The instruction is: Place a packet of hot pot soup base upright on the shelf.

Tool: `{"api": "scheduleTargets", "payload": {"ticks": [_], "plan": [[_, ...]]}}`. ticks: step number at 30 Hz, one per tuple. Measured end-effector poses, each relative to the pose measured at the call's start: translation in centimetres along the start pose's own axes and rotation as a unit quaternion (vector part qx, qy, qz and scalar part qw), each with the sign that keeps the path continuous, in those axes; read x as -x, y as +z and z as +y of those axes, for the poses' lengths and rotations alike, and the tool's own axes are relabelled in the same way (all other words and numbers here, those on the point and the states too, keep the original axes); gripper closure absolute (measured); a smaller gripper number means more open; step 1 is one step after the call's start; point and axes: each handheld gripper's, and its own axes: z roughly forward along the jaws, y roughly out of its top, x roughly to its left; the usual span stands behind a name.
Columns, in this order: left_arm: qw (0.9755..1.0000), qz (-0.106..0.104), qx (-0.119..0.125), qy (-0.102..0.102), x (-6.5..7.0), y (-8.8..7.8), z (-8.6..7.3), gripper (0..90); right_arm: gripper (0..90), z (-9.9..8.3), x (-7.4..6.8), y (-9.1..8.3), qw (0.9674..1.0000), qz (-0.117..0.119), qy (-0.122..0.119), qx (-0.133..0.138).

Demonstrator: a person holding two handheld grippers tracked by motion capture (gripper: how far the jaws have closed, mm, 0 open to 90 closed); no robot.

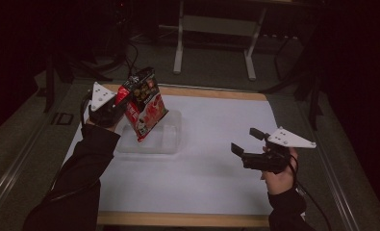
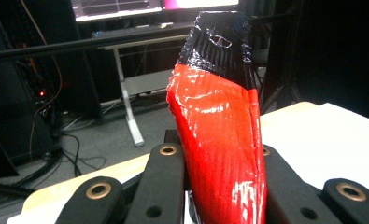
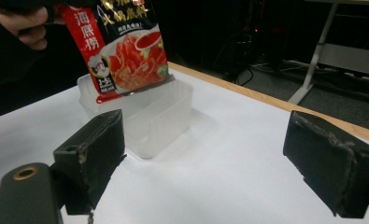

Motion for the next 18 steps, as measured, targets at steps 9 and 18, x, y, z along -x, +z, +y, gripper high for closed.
{"api": "scheduleTargets", "payload": {"ticks": [9,18], "plan": [[0.9995,0.022,-0.02,0.014,1.1,0.3,-1.2,83.4,12.5,-0.1,0.0,0.0,1.0,-0.001,-0.005,-0.001],[0.9974,0.07,-0.019,0.007,2.0,0.1,-1.7,83.4,12.5,-0.1,0.0,0.0,1.0,0.0,-0.007,-0.001]]}}
